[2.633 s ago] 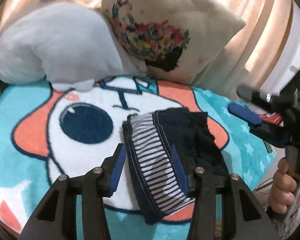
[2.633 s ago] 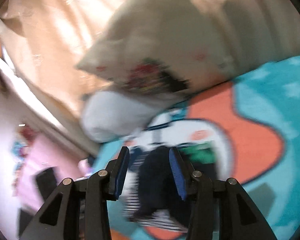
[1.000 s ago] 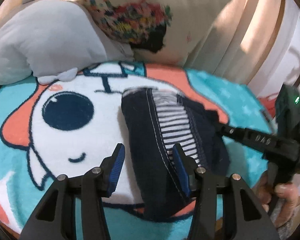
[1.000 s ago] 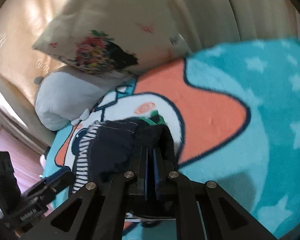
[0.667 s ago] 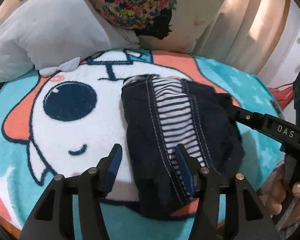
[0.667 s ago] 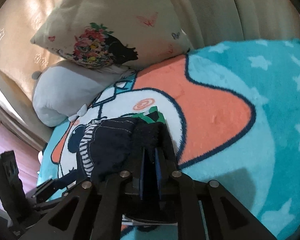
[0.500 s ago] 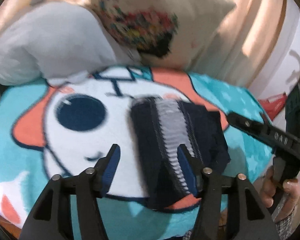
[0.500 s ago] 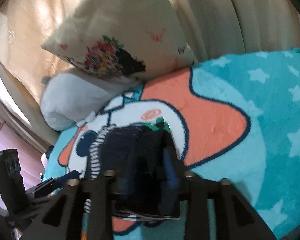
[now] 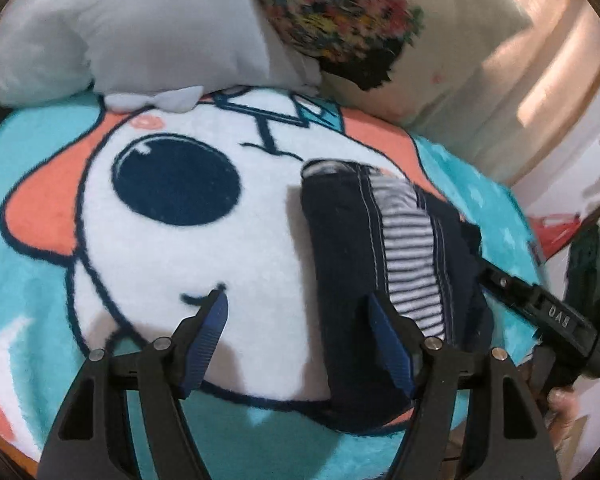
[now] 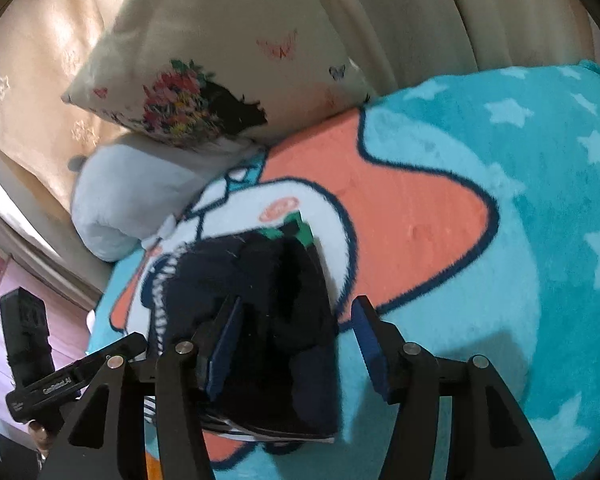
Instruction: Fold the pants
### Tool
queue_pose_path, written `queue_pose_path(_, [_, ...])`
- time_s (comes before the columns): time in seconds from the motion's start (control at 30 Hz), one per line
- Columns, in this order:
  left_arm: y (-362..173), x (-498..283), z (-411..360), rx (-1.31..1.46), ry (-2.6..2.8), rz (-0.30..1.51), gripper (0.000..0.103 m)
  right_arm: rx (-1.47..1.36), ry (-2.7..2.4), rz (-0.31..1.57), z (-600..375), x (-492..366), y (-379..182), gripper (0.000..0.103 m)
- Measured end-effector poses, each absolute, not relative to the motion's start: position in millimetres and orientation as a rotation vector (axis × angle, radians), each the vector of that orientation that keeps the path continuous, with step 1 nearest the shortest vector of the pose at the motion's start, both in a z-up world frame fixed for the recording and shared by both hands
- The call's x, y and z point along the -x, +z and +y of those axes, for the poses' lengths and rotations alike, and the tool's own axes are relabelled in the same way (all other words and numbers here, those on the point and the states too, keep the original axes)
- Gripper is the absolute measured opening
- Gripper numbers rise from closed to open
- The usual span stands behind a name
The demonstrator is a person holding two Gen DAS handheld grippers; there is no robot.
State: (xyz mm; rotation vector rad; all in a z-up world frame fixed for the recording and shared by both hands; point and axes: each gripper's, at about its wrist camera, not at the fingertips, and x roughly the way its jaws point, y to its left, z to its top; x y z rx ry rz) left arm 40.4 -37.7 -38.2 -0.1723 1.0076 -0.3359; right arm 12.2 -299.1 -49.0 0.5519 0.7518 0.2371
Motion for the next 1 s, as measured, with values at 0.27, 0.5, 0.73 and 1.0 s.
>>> queue_pose_path(0.27, [-34,-36,-37,0.165,-0.359,0.963,0.072,-0.430,0.156,0.762,-293,-10,-48,0.073])
queue_pose_path(0.5, [-40,-57,-24,0.317,-0.384,0.990,0.079,-0.595,0.320,0.752,-307,-17,-49,0.073])
queue_pose_path(0.73, [-50,-75,-54,0.276,-0.470,1.009,0.081,-0.620,0.373,0.773,-295,-39,-59,0.073])
queue_pose_path(1.0, [-29,-67,-69,0.217,-0.504,0.975,0.031,-0.576,0.420,0.738,-277,-36,-46,0.040])
